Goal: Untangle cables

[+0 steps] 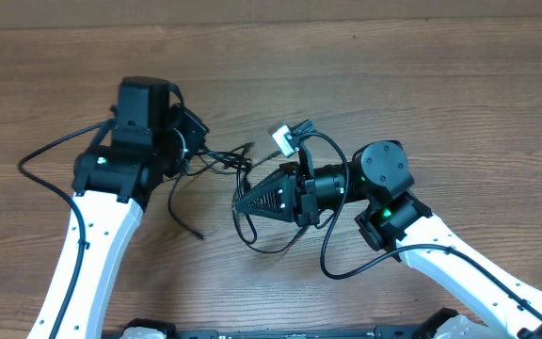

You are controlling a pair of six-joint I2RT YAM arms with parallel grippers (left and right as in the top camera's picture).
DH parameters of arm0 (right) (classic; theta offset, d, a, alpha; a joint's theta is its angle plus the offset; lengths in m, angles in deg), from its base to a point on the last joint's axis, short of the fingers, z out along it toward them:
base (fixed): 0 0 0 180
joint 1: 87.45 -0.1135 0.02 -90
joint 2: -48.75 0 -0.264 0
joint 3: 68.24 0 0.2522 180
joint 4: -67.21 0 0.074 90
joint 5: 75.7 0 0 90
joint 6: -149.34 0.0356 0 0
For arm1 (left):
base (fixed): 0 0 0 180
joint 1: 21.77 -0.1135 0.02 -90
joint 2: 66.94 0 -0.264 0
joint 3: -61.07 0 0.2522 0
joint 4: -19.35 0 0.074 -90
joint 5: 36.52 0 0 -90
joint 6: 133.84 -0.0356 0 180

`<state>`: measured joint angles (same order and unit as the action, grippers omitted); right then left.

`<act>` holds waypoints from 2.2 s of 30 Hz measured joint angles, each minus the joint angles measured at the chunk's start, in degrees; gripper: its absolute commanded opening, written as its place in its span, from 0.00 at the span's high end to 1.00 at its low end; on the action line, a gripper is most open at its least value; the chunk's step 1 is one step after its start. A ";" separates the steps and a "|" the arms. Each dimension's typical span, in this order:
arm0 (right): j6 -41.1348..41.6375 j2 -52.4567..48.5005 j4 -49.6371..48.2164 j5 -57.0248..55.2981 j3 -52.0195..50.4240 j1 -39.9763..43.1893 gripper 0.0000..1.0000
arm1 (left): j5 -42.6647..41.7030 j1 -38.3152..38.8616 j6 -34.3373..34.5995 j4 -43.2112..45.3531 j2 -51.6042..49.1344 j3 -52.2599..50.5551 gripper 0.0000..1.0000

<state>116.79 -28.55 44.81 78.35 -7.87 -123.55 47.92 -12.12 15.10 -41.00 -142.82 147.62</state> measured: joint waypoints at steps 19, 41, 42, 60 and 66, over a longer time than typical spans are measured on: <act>5.95 0.13 53.37 -28.81 0.26 -0.04 0.96 | 1.53 -4.92 3.21 -1.44 0.00 0.00 0.96; 6.99 0.15 66.40 -37.51 0.31 -0.04 0.96 | -9.53 -5.01 -13.57 6.47 0.00 0.00 0.96; 6.99 0.15 66.88 -37.51 0.31 -0.04 0.96 | -9.05 -5.25 -14.43 6.54 0.00 0.00 0.96; 8.50 0.15 59.01 -37.68 0.31 -0.04 0.00 | -5.33 -8.26 -22.12 4.42 0.00 0.00 0.96; 11.04 0.15 47.65 -31.17 0.24 -0.04 0.02 | -11.04 -8.26 -36.70 4.52 0.00 0.00 0.96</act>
<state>127.83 -28.40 92.46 47.19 -7.63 -123.59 36.88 -20.38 -21.60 -36.47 -142.82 147.62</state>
